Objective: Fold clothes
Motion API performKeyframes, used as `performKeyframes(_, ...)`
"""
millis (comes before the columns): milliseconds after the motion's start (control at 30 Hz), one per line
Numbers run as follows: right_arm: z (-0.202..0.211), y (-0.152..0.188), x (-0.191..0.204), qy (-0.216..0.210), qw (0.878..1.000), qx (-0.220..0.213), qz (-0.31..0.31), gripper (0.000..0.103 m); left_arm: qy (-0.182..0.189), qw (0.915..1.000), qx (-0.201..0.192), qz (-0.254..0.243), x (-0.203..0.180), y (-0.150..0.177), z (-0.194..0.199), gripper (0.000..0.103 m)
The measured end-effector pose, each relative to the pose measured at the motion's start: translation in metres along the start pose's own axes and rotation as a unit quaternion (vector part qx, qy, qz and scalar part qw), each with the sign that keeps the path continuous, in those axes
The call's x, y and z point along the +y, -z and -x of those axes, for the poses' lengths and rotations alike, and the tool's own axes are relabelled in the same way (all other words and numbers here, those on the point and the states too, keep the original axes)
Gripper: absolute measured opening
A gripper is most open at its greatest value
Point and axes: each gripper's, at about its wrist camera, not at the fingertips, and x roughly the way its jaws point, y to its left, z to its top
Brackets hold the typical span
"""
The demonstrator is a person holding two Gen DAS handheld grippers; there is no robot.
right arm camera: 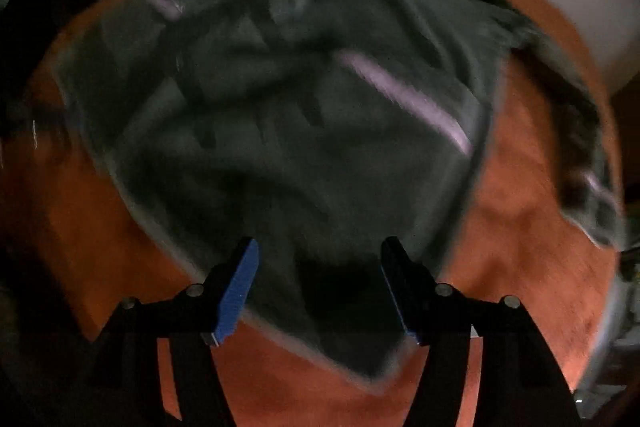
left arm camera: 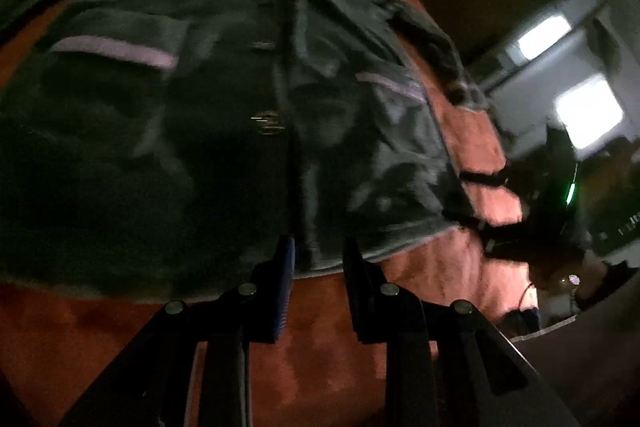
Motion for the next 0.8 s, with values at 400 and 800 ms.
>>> performKeyframes(400,0.000,0.077,0.028,0.192,0.977,-0.035,0.085,0.054,-0.031,0.9962,0.081,-0.002,-0.007,-0.008,-0.059,0.026)
performKeyframes(800,-0.006,0.065,0.019,0.183,0.981,-0.051,0.037,0.045,-0.056,0.9953,0.078,-0.012,-0.011,0.021,-0.033,0.000)
